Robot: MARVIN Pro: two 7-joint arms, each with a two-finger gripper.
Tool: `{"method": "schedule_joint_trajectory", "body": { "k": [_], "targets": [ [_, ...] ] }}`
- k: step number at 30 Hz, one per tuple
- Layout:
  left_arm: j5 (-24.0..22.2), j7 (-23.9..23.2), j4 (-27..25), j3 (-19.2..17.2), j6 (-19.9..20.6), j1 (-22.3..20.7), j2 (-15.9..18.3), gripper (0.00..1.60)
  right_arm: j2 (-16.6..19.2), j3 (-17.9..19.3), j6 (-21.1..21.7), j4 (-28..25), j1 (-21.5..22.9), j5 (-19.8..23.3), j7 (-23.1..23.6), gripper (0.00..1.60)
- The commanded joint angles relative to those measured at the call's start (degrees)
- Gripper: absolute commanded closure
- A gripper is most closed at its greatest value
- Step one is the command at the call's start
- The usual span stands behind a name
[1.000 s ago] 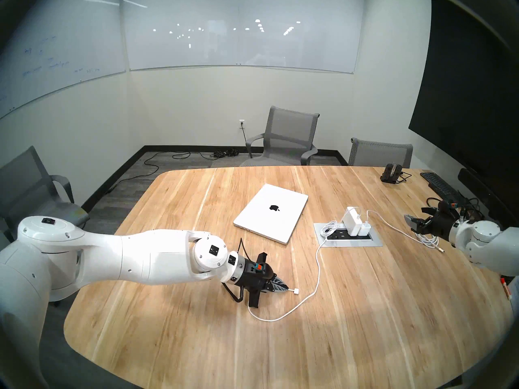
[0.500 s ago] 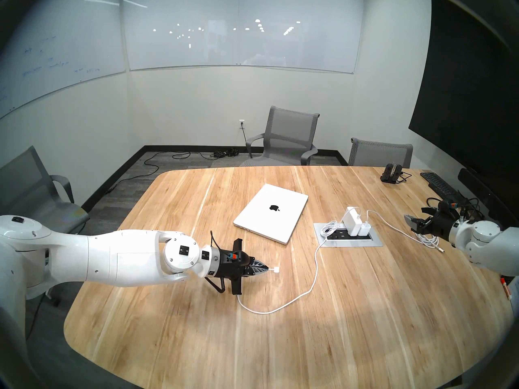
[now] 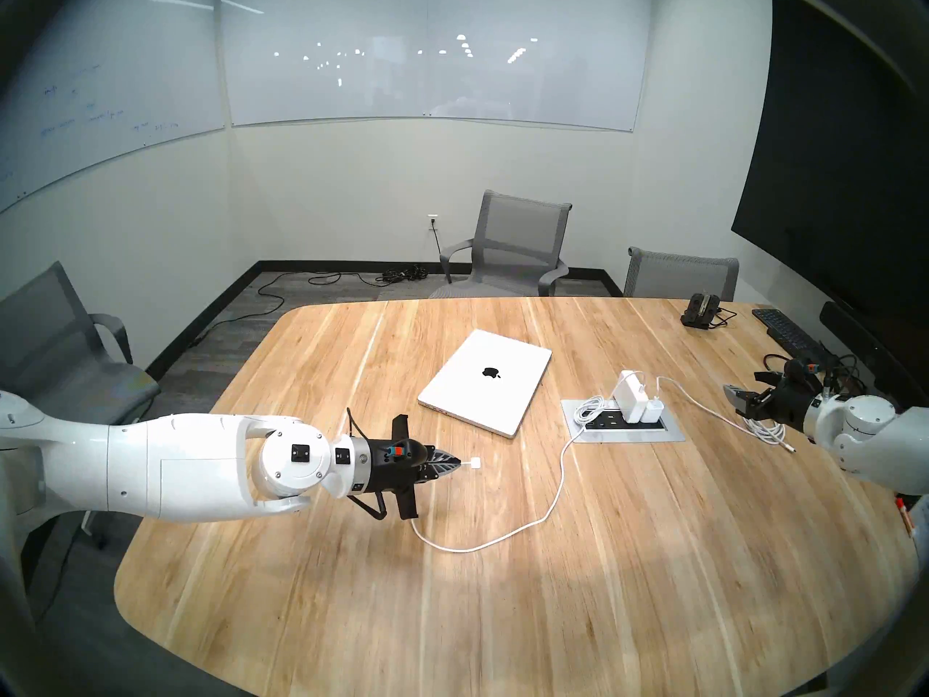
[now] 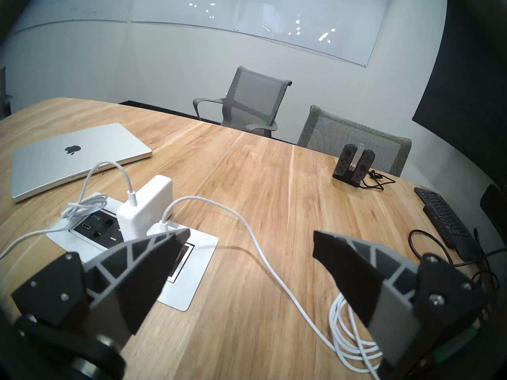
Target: Plug the charging cable into the port of a MacBook
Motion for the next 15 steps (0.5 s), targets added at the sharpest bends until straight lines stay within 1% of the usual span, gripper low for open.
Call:
{"method": "schedule_joint_trajectory", "body": {
  "k": [1,2,3,4,7,8,9,13,15],
  "targets": [
    [-1.9,5.4,-1.7,0.9,-2.2,2.1,5.4,1.6,0.1,0.6,-0.3,-0.1,0.7,-0.1,0.1,0.0],
    [-1.6,6.3,-2.9,0.6,-2.6,2.7,7.0,1.6,0.1,0.6,-0.3,-0.1,0.7,-0.1,0.1,0.0],
    [-1.6,7.2,-3.3,0.6,-2.9,3.0,7.7,1.6,0.1,0.6,-0.3,-0.1,0.7,-0.1,0.1,0.0],
    [-1.7,8.7,-3.4,0.8,-3.2,3.3,8.1,1.6,0.1,0.6,-0.3,-0.1,0.8,-0.1,0.1,0.0],
    [-2.4,9.7,-3.0,0.8,-4.0,3.6,8.4,1.6,0.1,0.6,-0.3,-0.1,0.8,-0.1,0.1,0.0],
    [-2.7,12.1,-4.0,0.6,-4.1,3.9,9.3,1.6,0.1,0.6,-0.3,-0.1,0.8,-0.1,0.1,0.0],
    [-2.7,12.6,-4.2,0.5,-4.0,3.8,9.6,1.6,0.1,0.6,-0.3,-0.1,0.8,-0.1,0.1,0.0],
    [-3.0,13.6,-4.5,0.4,-3.6,3.7,9.5,1.6,0.1,0.5,-0.3,-0.1,0.8,-0.1,0.1,0.0],
    [-3.8,14.9,-4.4,0.1,-2.4,3.6,8.9,1.6,0.1,0.5,-0.3,-0.1,0.9,-0.1,0.1,0.0]
  ]
}}
